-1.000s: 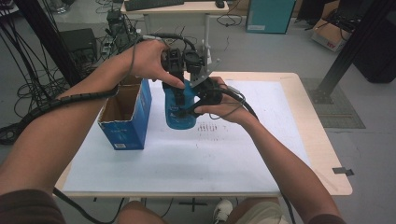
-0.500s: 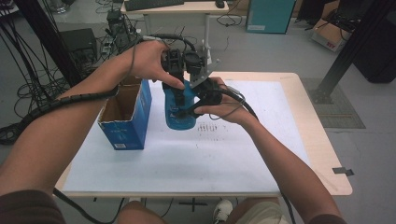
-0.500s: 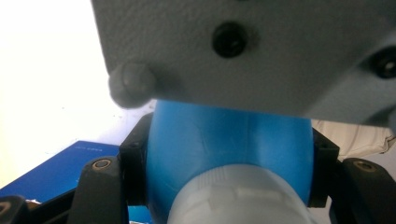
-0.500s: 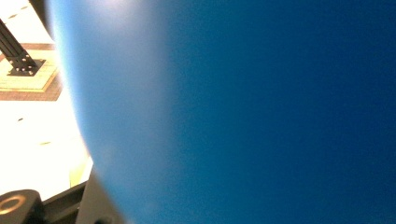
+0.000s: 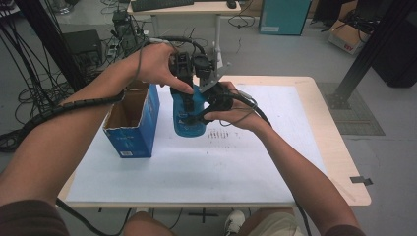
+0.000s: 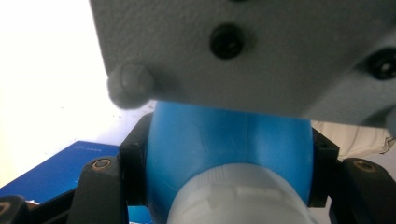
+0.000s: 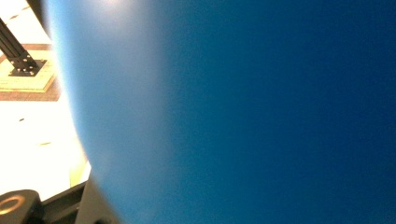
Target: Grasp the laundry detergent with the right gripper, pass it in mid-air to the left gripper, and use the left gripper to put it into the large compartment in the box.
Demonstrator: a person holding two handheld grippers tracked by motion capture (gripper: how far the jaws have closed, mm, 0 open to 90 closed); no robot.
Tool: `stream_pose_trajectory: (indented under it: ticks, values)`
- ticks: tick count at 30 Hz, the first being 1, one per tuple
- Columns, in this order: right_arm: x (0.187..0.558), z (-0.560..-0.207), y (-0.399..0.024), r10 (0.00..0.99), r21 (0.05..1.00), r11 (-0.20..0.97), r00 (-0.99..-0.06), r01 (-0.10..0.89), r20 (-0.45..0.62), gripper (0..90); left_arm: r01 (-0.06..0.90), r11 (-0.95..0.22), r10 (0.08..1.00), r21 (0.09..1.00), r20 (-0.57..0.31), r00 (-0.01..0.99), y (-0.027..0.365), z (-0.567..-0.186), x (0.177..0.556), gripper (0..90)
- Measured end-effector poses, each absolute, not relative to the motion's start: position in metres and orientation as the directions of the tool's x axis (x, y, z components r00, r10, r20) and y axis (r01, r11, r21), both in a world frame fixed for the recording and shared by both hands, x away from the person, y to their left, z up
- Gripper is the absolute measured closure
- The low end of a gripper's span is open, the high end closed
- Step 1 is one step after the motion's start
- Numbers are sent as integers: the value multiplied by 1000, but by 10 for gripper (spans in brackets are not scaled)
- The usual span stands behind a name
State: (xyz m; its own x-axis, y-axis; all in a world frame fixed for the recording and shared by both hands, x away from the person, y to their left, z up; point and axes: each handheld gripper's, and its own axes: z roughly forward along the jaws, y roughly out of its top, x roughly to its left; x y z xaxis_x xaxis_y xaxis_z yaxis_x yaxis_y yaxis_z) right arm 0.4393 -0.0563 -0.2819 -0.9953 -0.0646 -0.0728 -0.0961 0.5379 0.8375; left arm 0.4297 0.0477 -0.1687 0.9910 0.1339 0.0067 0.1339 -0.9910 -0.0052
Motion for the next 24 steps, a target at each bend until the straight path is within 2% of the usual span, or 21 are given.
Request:
stream_pose_trajectory:
  ticks: [24]
  values:
    - [440,-283,-53,-79,845,522,-993,-114,-86,416,135,-991,135,-12,11,991,51,-168,429,375]
